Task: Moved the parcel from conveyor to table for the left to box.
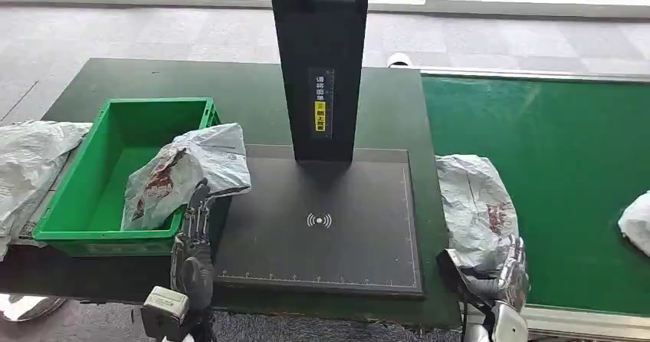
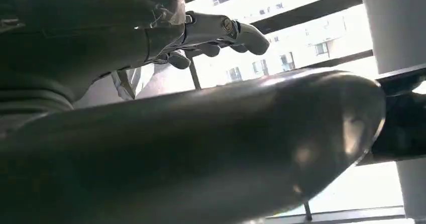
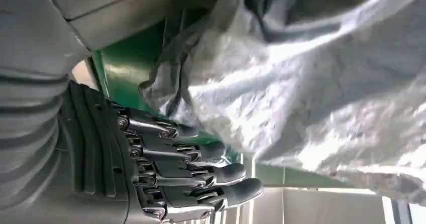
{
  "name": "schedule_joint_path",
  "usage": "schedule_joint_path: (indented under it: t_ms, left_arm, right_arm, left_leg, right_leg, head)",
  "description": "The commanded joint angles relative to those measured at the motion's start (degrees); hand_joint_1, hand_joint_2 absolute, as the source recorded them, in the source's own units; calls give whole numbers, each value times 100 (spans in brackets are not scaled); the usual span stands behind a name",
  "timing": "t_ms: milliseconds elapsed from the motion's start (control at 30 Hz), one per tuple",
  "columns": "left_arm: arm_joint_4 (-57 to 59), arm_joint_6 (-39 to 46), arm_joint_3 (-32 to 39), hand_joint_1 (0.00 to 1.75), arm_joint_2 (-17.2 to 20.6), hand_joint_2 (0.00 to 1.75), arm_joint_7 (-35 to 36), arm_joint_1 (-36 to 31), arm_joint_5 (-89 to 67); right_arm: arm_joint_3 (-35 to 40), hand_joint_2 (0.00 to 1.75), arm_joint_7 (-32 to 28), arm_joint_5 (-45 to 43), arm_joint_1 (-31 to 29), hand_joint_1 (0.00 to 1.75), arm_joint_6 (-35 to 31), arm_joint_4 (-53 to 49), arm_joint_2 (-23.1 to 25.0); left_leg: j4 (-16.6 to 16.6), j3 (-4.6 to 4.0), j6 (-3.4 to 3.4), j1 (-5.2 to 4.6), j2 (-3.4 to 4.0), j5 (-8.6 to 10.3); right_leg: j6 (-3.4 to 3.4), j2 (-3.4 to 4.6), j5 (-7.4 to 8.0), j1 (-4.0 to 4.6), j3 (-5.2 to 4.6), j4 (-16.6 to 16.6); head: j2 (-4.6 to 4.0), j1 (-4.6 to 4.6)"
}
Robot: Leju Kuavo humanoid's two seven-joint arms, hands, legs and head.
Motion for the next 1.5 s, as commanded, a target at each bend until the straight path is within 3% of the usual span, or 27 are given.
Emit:
schedule_joint_path:
  t_ms: [33, 500, 633, 700, 833, 900, 1067, 1100, 1200, 1233, 1300, 1333, 1367, 1433, 1500]
  left_arm:
    - [300, -128, 212, 0, -37, 0, 56, -157, 80]
    - [43, -87, 325, 0, -136, 0, 85, -16, 62]
    - [-154, -1, 413, 0, -227, 0, 85, 117, 54]
    - [-290, 61, 455, 0, -273, 0, 86, 229, 52]
    - [-173, 113, 422, 0, -244, 0, 51, 237, 56]
    - [-61, 85, 409, 0, -235, 0, 12, 190, 66]
    - [-46, 87, 409, 0, -237, 0, 9, 175, 67]
    - [-39, 79, 405, 0, -234, 0, -1, 167, 69]
    - [-39, 79, 405, 0, -234, 0, -1, 167, 69]
    - [95, 35, 365, 0, -194, 0, -11, 75, 71]
    - [95, 35, 365, 0, -194, 0, -11, 75, 71]
    - [343, 42, 264, 0, -101, 0, -39, -64, 88]
    - [538, 70, 181, 0, -35, 0, -90, -136, 144]
    - [731, 260, -43, 0, 127, 0, -90, -259, 328]
    - [767, 354, -109, 0, 180, 0, -90, -288, 394]
  right_arm:
    - [347, 175, -34, -125, -14, 175, 553, 351, -34]
    - [473, 175, -176, -241, 35, 175, 502, 247, 63]
    - [557, 175, -608, -556, 43, 175, -14, -48, 118]
    - [544, 175, -1250, -1335, 259, 175, -611, -846, 264]
    - [340, 175, -2879, -2929, 1280, 175, -611, -3300, 719]
    - [213, 175, -3354, -3341, 1594, 175, -611, -3975, 941]
    - [228, 175, -3350, -3342, 1605, 175, -611, -3993, 941]
    - [52, 175, -3686, -3540, 1565, 175, -611, -4136, 1060]
    - [52, 175, -3686, -3540, 1565, 175, -611, -4136, 1060]
    - [275, 175, -3884, -4115, 1941, 175, -611, -5179, 1139]
    - [275, 175, -3884, -4115, 1941, 175, -611, -5179, 1139]
    - [682, 175, -3884, -4492, 2427, 175, -611, -6789, 1178]
    - [726, 175, -3884, -4442, 2639, 175, -611, -7560, 1340]
    - [845, 175, -3884, -4192, 2935, 175, -611, -8236, 1495]
    - [970, 175, -3884, -4096, 3022, 175, -611, -8180, 1495]
  left_leg:
    - [-6, 9, -3, 4, 4, 0]
    - [-7, 17, -2, 4, 5, 2]
    - [-9, 19, -2, 7, 14, 0]
    - [-3, 15, -2, 4, 15, -2]
    - [-4, 7, -2, 2, 10, -3]
    - [-4, 7, -3, 2, -7, -4]
    - [-4, 5, -3, 4, -2, -6]
    - [-3, 3, -5, 3, 0, -7]
    - [-2, -1, -5, 2, -1, -5]
    - [-6, 4, -4, 2, 2, -3]
    - [1, -3, -5, -2, -7, -4]
    - [-1, 1, -5, -1, -6, -4]
    - [-4, 1, -4, -4, -10, -2]
    - [2, -6, -5, -2, -27, -6]
    - [2, -6, -5, -18, -29, -2]
  right_leg:
    - [-2, 3, 2, 4, 9, -8]
    - [-5, 4, 3, 9, 13, -10]
    - [-6, 13, 4, 12, 14, -13]
    - [-5, 15, 2, 9, 8, -5]
    - [-7, 9, -2, 6, 3, -2]
    - [-8, -8, -8, 5, 6, 0]
    - [-6, -3, -8, 7, 7, -5]
    - [-6, -1, -8, 6, 2, -2]
    - [-5, -1, -7, 3, -1, -2]
    - [-6, -1, -5, 4, 3, -5]
    - [-5, -10, -10, -1, -5, 4]
    - [-6, -10, -9, 1, -2, 0]
    - [-5, -13, -8, -4, -1, -1]
    - [-11, -34, -20, -1, 1, 7]
    - [-8, -34, -21, -19, -11, 21]
  head:
    - [0, -2]
    - [-2, -2]
    - [-2, -2]
    - [0, -2]
    - [0, -2]
    - [0, -2]
    - [0, -2]
    - [0, -2]
    - [-2, -2]
    - [0, -2]
    - [-2, -2]
    - [-2, -2]
    - [0, -2]
    - [0, -2]
    - [0, -2]
